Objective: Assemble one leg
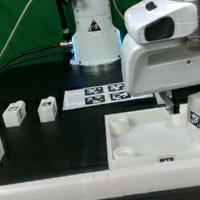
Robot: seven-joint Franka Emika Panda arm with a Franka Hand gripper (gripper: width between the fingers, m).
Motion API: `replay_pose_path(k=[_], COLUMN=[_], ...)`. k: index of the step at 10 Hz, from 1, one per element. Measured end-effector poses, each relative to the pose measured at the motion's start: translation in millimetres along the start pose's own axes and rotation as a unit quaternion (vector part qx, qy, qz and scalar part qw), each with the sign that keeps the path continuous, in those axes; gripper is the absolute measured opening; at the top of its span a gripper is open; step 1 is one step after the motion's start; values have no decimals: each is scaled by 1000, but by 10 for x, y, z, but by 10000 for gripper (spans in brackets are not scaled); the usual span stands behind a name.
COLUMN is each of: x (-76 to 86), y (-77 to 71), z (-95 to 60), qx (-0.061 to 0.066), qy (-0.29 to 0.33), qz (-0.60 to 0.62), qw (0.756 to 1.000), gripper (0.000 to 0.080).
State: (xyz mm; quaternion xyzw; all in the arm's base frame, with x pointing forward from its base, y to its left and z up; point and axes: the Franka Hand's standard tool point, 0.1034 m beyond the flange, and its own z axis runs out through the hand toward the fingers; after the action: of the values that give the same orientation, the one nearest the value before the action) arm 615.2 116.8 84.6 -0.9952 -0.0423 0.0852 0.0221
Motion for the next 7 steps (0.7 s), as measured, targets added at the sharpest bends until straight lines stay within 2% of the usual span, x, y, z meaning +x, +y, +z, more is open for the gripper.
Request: replay_pose_path(k=[2,4,6,7], x=[0,-1,-2,-2], y=[16,17,19,20], z=[4,7,10,11], qx=[0,0,0,0], qy=[0,0,0,-1], qz=[-103,-96,-96,-96], qw=[995,995,995,995], gripper=[648,648,368,291])
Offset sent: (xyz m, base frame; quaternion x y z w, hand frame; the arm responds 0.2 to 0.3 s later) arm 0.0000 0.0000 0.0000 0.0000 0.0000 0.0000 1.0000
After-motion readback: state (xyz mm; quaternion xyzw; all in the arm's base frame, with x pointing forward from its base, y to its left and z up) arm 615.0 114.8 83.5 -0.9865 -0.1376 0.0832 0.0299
